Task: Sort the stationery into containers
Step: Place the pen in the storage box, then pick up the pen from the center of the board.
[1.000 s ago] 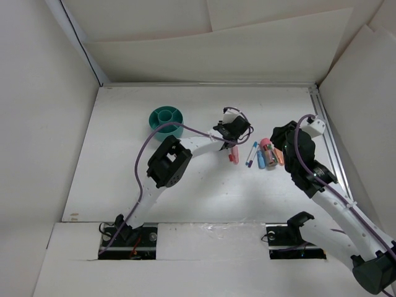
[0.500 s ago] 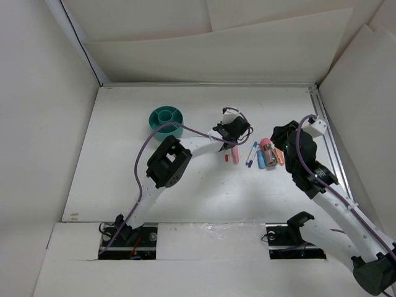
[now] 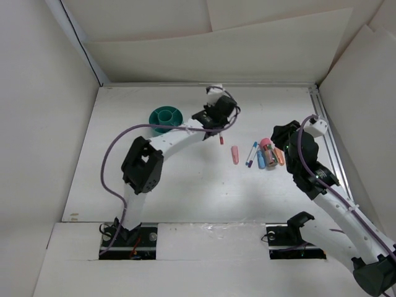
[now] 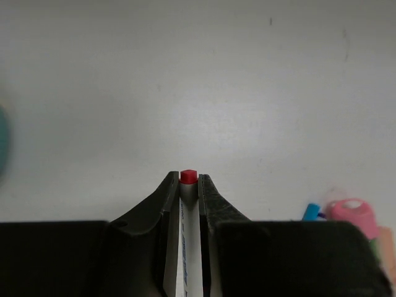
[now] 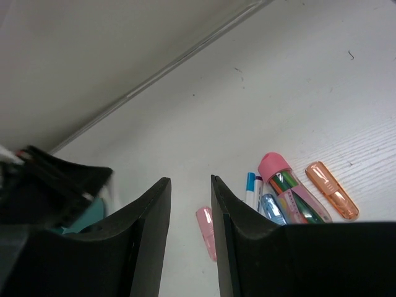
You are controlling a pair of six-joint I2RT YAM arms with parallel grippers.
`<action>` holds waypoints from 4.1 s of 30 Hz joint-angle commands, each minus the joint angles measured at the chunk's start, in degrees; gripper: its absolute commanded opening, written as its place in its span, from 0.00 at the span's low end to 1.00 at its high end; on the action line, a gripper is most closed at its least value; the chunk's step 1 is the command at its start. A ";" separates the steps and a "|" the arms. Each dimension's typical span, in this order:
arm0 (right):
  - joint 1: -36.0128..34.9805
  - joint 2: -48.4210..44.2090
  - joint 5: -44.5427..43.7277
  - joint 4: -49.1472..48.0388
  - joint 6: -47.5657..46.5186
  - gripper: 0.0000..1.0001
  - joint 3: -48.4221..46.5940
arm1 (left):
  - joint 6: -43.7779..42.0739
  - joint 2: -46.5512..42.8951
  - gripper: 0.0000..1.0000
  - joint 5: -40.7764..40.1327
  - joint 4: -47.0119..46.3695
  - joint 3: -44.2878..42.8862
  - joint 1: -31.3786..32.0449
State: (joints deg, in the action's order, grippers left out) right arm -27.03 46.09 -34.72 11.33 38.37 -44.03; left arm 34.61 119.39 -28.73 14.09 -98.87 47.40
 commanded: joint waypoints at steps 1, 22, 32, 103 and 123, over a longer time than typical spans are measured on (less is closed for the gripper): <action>0.22 -0.91 0.79 -3.42 -0.40 0.38 0.35 | 0.63 -10.40 0.00 -3.69 -4.94 0.52 -6.95; 0.22 0.15 4.83 -5.09 -1.46 0.38 0.88 | -8.14 -5.05 0.00 -28.03 -6.61 -6.95 -29.38; 0.22 0.15 5.89 -5.62 -1.46 0.38 1.40 | -14.75 1.62 0.00 -31.12 -10.75 -11.86 -29.38; 0.75 0.49 0.88 -2.98 -0.66 0.00 1.23 | -3.23 -8.66 0.00 -9.15 -4.60 0.18 -3.12; 1.80 -6.00 -8.61 1.76 4.17 0.28 2.19 | -10.26 10.06 0.20 15.36 -5.57 -11.32 10.61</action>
State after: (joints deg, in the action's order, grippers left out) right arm -25.52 42.72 -40.99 13.65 41.65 -42.19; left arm 26.85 128.22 -16.49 7.66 -104.07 58.39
